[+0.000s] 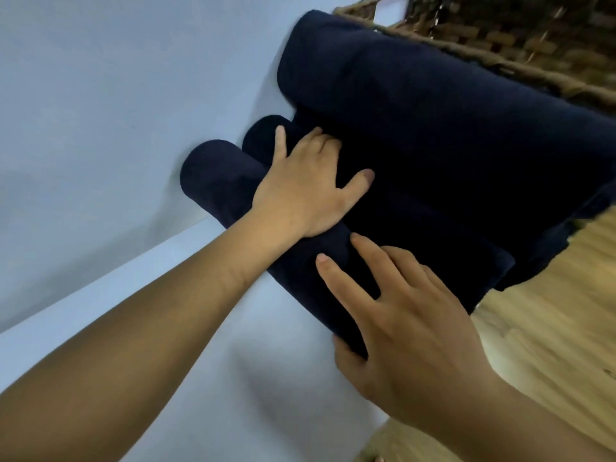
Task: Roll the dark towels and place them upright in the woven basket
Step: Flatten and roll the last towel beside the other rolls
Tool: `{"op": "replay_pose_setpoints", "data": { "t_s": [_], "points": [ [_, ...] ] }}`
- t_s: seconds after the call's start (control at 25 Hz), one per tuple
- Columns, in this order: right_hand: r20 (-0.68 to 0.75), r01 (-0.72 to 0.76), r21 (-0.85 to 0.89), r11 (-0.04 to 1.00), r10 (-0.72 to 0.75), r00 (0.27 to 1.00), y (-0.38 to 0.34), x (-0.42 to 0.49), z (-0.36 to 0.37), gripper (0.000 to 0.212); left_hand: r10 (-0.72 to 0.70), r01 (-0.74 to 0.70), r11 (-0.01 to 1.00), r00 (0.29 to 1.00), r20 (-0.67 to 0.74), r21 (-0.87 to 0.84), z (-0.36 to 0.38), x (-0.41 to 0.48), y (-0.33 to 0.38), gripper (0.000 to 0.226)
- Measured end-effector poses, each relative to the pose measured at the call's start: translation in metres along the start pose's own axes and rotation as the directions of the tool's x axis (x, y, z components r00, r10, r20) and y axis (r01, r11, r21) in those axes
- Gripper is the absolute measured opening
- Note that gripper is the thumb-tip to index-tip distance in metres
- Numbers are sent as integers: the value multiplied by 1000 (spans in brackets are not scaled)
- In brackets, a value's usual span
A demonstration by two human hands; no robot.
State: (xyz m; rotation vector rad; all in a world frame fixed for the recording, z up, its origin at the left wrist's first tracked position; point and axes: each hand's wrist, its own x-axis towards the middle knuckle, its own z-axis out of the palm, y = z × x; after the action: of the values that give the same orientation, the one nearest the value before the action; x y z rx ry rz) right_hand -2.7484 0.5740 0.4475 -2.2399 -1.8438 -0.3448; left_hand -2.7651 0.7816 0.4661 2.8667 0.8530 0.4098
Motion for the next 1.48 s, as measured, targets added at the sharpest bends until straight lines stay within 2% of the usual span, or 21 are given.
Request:
{"op": "replay_pose_setpoints", "data": {
  "t_s": [0.08,0.16,0.2,0.28,0.36,0.48,0.6,0.68,0.72,0.8,0.84,0.92,1.0,1.08,1.16,1.24,1.32,1.4,1.48],
  "points": [
    [-18,-10,11,1000,10,1000,1,-2,0,73,-53,59,998,988,-148,36,-4,-6,2,57],
    [-35,-21,18,1000,21,999,-1,-8,-1,75,-145,163,984,966,-213,67,-13,-17,1,53],
    [-43,-23,19,1000,24,999,-3,-11,-2,75,-207,222,973,961,-182,62,-17,-24,2,55],
    [-75,-21,29,999,23,997,-4,-15,-2,71,-300,301,952,954,-30,62,-19,-38,6,64],
    [-136,-7,89,996,19,991,3,-20,3,63,-296,289,953,952,79,92,-14,-49,11,73],
    [-214,44,254,966,12,977,9,-34,7,54,-228,220,969,972,61,116,-11,-47,11,77],
    [-298,-38,427,903,180,938,22,-33,-22,48,-129,125,989,991,48,74,-11,-43,10,67],
    [-477,-161,404,901,357,803,51,-20,-48,42,-70,70,997,997,11,26,-10,-44,9,60],
    [-513,-255,406,878,450,731,68,-13,-59,45,-49,49,999,999,-14,-13,-11,-45,11,57],
    [-418,-431,478,765,630,654,94,-4,-69,59,-31,24,992,998,-48,-121,-15,-46,22,52],
    [-350,-470,513,718,676,649,104,-2,-68,65,-28,17,983,998,-58,-181,-16,-47,30,51],
    [-280,-457,569,683,684,674,114,1,-67,75,-47,30,949,998,-47,-314,-17,-48,49,52],
    [-263,-433,555,711,643,719,123,2,-65,82,-121,99,883,992,-20,-460,-21,-43,63,54],
    [-240,-445,466,764,594,768,129,4,-63,88,-239,197,801,971,1,-566,-27,-36,79,54],
    [-240,-396,432,810,526,816,129,4,-60,87,-379,296,701,925,12,-649,-32,-26,96,44],
    [-297,-268,395,879,398,868,130,2,-55,83,-546,396,534,836,53,-747,-32,-15,107,37],
    [-365,-125,348,929,257,895,130,2,-47,78,-652,442,306,742,153,-843,-37,-9,111,37],
    [-366,-44,358,933,183,912,131,2,-40,78,-692,435,101,677,251,-895,-47,-5,115,43],
    [-322,-10,383,924,144,936,135,3,-39,82,-709,437,-9,631,315,-899,-59,2,124,51]
  ]
}}
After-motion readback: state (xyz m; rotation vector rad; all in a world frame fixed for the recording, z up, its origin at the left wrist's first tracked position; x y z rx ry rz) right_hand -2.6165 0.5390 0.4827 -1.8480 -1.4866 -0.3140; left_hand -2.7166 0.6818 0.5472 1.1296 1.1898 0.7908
